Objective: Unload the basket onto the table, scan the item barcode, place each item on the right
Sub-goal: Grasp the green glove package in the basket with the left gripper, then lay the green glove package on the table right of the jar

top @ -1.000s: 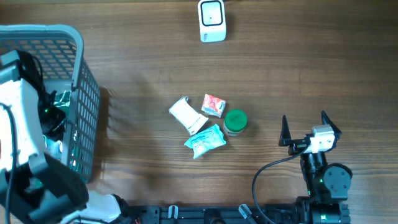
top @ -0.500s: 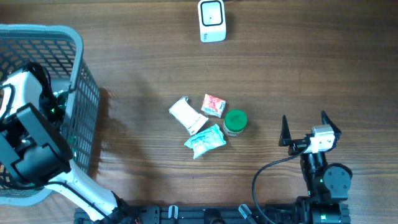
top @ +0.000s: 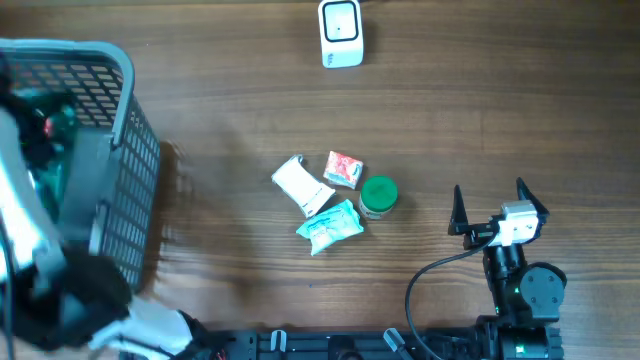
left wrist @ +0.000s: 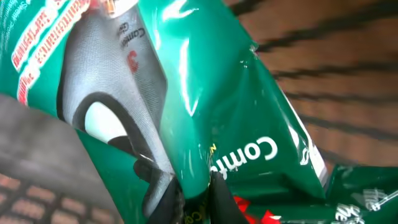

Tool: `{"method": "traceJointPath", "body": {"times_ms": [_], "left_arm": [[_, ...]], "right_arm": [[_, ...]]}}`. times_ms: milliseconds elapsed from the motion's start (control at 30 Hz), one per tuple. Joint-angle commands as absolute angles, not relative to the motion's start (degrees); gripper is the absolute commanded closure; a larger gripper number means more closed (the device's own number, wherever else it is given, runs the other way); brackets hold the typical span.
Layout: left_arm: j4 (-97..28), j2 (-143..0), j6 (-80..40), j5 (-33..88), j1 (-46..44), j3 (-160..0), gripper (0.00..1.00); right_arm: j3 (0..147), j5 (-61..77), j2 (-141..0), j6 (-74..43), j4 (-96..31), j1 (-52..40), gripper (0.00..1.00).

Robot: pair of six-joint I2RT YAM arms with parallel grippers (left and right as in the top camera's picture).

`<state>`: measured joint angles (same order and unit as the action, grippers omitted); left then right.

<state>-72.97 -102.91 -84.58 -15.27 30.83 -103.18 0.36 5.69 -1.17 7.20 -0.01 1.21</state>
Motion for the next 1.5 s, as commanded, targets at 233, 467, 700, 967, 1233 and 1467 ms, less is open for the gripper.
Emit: {"method": "traceJointPath", "body": {"times_ms": [233, 467, 700, 967, 1233, 1467], "left_arm": [[-73.76, -68.47, -77.69, 5.02, 20.8, -106.61, 0.96], [-66.28, -72.69, -59.53, -0.62, -12.91, -106.52, 0.96], [-63.09, -96.66, -52.64, -4.58, -35.07, -106.5, 0.96], [-48.05, -116.68, -43.86, -4.4, -46.28, -106.5, 0.96], [-37.95, -127.11, -42.0, -4.6, -53.01, -106.5, 0.96], [-40.51, -127.39, -32.08, -6.07, -56.34, -106.54, 0.21]], "right_arm": [[0.3, 5.32, -0.8, 7.51, 0.27, 0.97, 0.0], [0.3, 5.32, -0.8, 7.51, 0.27, 0.97, 0.0], [0.3, 5.32, -0.8, 7.51, 0.27, 0.97, 0.0], [0.3, 5.32, -0.8, 7.51, 0.27, 0.97, 0.0], [0.3, 5.32, -0.8, 7.51, 0.27, 0.97, 0.0], [0.3, 5.32, -0.8, 7.51, 0.27, 0.97, 0.0]]}}
